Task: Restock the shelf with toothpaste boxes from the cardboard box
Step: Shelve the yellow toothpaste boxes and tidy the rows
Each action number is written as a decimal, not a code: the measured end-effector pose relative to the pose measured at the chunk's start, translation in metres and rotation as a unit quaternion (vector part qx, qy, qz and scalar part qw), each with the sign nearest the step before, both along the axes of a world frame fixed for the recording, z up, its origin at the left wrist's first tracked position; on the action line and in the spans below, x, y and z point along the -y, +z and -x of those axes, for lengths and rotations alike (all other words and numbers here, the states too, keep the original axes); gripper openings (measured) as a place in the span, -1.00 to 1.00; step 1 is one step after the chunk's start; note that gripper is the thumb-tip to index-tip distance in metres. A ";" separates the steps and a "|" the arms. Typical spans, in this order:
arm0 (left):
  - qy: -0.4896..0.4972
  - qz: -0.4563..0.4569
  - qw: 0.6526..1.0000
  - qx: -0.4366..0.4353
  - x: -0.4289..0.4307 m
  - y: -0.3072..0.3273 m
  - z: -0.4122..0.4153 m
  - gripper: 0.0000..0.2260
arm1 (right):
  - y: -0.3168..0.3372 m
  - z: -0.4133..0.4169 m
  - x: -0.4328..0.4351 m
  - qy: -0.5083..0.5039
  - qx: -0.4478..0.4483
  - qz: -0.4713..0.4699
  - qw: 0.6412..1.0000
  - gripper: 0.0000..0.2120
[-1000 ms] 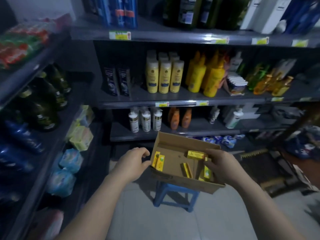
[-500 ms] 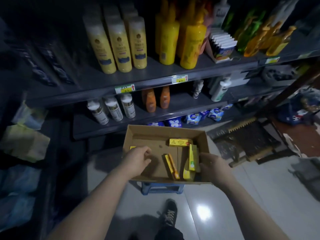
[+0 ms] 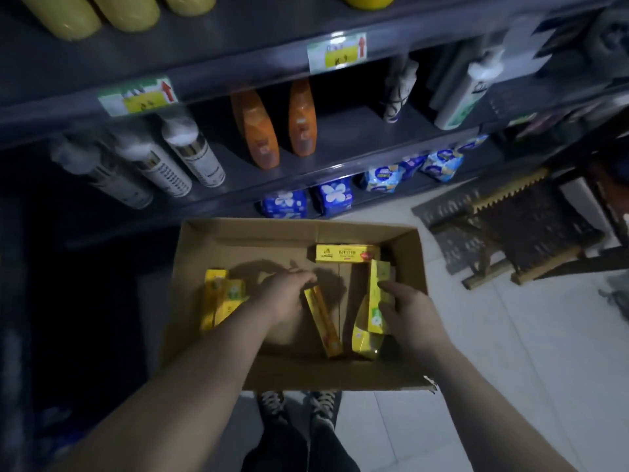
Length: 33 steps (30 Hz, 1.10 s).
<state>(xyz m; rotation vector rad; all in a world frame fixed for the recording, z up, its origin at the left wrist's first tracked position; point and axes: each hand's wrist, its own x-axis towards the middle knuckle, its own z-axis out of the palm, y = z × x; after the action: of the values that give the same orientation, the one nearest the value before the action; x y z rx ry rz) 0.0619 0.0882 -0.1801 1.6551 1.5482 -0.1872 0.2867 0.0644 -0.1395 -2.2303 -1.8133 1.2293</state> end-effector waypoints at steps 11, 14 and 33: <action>-0.081 0.022 0.996 -0.004 -0.009 -0.112 -0.018 -0.41 | -0.082 -0.005 -0.014 -0.062 -0.054 -0.001 0.997 -0.61; -0.078 0.016 0.997 -0.002 -0.013 -0.117 -0.009 -0.62 | -0.091 -0.003 -0.017 -0.072 -0.055 0.001 0.996 -0.62; 0.171 -0.021 0.985 0.017 -0.006 -0.061 0.084 -0.56 | -0.128 0.055 -0.067 0.153 0.185 -0.108 0.965 -0.41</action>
<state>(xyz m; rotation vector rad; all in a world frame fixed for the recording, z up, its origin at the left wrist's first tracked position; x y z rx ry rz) -0.0225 0.0943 -0.2410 1.3889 1.7912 0.0546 0.2315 0.1310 -0.2678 -2.2292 -2.3664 0.6168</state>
